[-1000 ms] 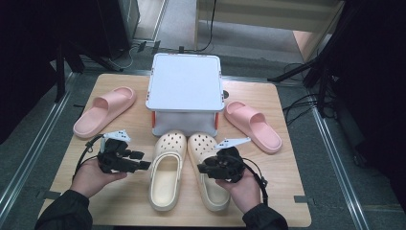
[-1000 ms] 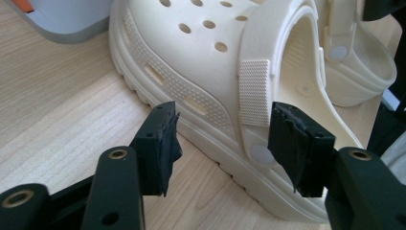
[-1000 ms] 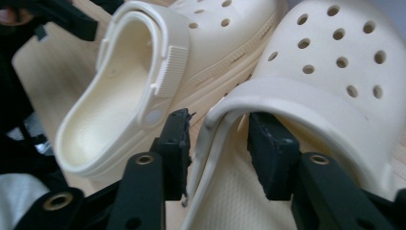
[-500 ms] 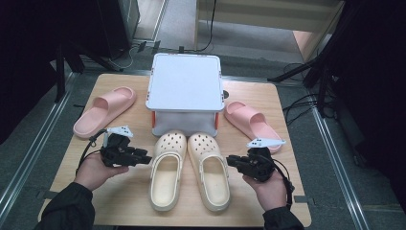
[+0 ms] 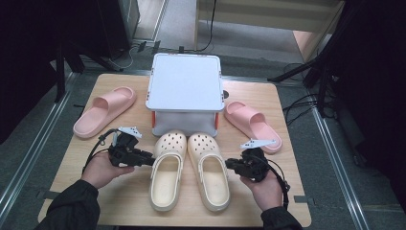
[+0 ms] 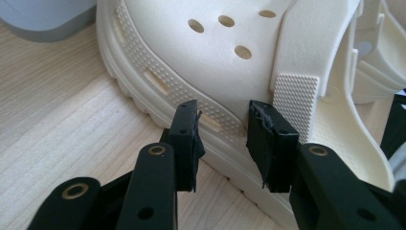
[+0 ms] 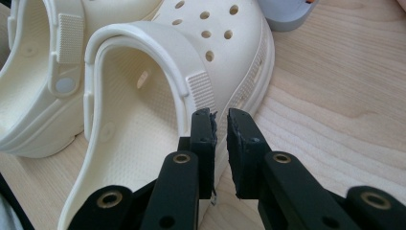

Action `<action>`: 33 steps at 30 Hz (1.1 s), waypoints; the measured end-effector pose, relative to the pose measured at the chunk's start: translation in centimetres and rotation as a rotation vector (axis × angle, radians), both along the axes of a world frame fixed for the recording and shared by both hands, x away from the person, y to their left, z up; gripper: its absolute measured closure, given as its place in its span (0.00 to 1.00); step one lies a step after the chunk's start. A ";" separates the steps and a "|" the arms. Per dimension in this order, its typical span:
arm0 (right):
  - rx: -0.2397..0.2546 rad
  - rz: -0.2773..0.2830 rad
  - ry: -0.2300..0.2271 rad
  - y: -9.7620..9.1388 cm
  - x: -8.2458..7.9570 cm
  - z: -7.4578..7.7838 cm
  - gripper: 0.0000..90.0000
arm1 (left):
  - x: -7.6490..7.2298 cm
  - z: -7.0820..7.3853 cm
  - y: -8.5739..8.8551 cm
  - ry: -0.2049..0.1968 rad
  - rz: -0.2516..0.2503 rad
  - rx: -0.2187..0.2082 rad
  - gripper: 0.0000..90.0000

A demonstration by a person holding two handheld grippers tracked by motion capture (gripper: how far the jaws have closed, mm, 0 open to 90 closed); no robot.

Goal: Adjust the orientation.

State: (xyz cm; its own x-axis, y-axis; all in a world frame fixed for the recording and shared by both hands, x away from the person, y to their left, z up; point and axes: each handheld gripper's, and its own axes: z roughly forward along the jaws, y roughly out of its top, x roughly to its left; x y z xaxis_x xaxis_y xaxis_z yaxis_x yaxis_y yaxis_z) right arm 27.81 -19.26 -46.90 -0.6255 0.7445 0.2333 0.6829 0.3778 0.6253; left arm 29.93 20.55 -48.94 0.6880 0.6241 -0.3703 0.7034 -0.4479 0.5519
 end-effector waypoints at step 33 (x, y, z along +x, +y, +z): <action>0.069 -0.008 -0.025 0.3 0.2 -0.1 0.78 | -1.0 1.1 -1.6 -0.065 -0.066 -0.051 0.59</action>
